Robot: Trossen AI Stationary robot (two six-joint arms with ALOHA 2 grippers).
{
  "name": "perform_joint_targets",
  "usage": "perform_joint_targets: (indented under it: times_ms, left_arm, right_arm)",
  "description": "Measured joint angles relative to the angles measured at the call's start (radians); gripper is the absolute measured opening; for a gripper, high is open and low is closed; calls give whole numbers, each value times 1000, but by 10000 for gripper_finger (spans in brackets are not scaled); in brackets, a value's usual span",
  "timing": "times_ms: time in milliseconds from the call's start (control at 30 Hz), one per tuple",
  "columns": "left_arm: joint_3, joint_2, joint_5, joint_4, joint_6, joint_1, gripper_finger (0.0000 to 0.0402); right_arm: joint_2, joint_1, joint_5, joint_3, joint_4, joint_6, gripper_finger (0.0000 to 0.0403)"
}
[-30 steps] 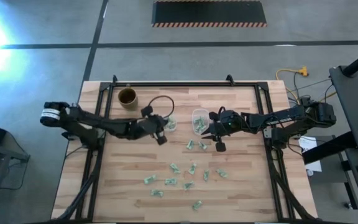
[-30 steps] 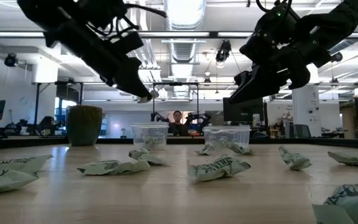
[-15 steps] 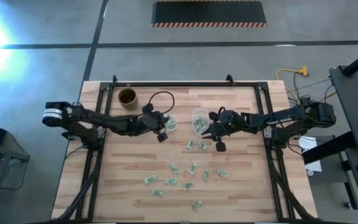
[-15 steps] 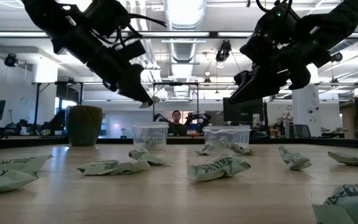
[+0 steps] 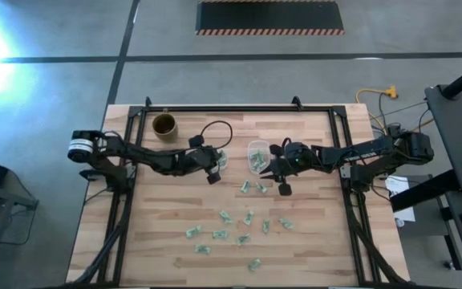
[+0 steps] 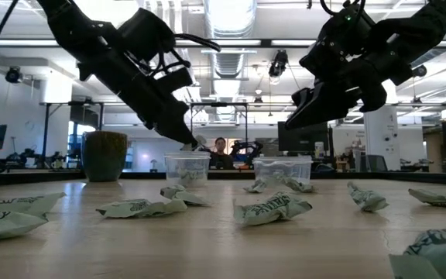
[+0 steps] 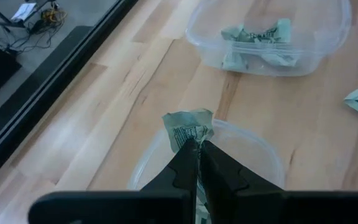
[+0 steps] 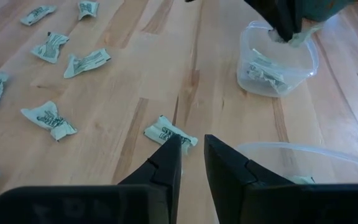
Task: Pick and place items into bin
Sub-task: Put the light green stevia packet into the left transparent bin
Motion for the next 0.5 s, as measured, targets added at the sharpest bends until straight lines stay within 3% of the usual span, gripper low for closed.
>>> perform_joint_targets:
  times_ms: [333,500]
  left_arm:
    - [1,3,-2,1,1,2,4]
    - [1,3,-7,1,1,2,42]
  right_arm:
    - [0,0,0,-3,0,-8,59]
    - [0,0,0,-3,0,-9,62]
